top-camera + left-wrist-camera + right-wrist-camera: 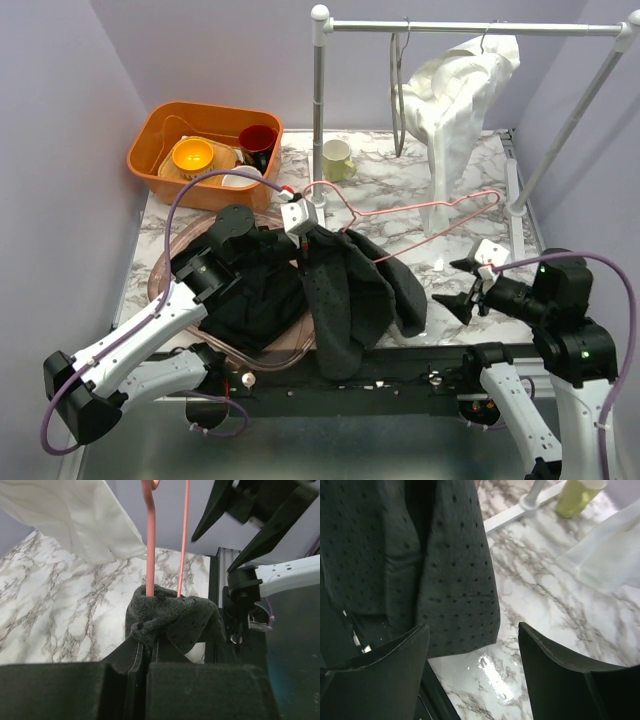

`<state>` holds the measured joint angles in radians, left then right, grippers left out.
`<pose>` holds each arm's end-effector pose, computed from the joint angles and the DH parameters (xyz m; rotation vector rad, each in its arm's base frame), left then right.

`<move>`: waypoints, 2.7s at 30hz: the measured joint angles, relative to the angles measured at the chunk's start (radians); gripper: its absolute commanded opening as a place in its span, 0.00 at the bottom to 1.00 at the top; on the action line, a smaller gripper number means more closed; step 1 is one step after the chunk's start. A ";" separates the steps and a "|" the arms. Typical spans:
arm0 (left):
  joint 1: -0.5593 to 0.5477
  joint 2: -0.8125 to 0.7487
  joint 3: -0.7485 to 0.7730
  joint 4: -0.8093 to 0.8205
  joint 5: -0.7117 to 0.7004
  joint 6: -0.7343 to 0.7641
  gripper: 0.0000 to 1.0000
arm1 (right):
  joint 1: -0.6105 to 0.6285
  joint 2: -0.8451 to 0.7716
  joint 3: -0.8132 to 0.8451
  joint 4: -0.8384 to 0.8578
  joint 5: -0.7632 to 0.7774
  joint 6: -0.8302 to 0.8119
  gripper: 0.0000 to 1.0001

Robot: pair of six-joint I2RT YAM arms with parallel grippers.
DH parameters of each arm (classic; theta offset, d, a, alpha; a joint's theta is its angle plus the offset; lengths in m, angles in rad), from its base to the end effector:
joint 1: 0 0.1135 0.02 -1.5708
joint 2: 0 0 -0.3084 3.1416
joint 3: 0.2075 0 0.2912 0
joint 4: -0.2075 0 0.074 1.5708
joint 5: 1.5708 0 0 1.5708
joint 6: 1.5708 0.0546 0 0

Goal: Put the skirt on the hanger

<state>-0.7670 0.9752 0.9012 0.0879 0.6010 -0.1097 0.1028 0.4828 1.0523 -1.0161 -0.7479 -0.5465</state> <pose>0.1619 -0.1989 0.4092 0.9940 1.3545 -1.1396 0.0532 0.0428 0.4116 -1.0306 1.6187 0.4549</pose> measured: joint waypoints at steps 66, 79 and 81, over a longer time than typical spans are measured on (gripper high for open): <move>-0.073 0.011 0.181 -0.106 -0.193 -0.438 0.00 | 0.237 0.131 -0.270 0.353 0.490 0.298 0.08; -0.064 -0.082 0.101 -0.204 -0.190 -0.253 0.00 | 0.092 0.113 -0.131 0.386 0.523 0.370 0.01; -0.064 -0.102 0.071 -0.217 -0.190 -0.187 0.00 | 0.079 0.111 -0.089 0.387 0.527 0.378 0.01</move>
<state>-0.8307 0.8734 0.9722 -0.1287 0.4110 -0.2970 0.1814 0.5934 0.9634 -0.6289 -0.2211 -0.1688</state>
